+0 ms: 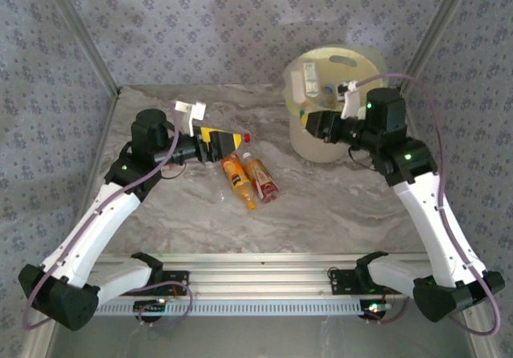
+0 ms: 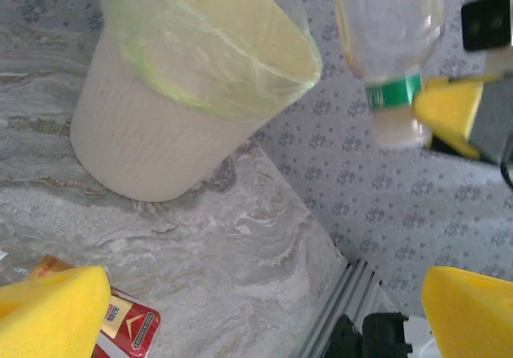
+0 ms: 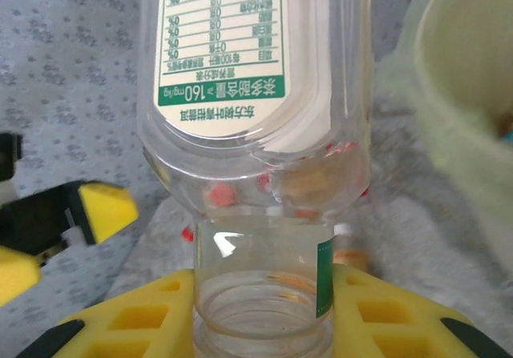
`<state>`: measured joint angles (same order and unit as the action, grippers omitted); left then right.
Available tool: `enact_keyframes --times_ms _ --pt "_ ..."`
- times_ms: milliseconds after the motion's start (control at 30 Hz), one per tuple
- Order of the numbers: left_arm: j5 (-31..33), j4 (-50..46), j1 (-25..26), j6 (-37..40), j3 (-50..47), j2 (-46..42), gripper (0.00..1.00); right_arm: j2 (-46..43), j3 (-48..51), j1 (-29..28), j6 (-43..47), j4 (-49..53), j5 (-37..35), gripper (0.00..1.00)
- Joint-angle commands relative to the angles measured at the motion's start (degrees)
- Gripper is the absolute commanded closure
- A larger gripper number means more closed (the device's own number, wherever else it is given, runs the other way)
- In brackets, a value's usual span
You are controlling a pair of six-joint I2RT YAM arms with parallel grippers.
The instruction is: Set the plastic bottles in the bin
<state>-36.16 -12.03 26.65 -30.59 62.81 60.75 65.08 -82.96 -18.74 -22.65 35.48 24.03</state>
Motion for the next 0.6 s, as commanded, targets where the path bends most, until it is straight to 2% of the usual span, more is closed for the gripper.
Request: enact_keyframes --times_ms 0,233,567 --pt "-2.1 -2.0 1.1 5.2 0.8 -1.9 0.00 3.5 -6.2 3.0 7.7 9.4 -3.3 0.67" --pt "-0.2 -5.7 1.8 7.9 0.4 -3.6 0.00 12.0 -16.5 9.5 14.2 15.2 -4.9 0.66" --pt "1.1 -7.1 2.0 9.3 -0.4 -4.2 0.00 22.0 -24.0 13.2 18.7 18.1 -5.5 0.66"
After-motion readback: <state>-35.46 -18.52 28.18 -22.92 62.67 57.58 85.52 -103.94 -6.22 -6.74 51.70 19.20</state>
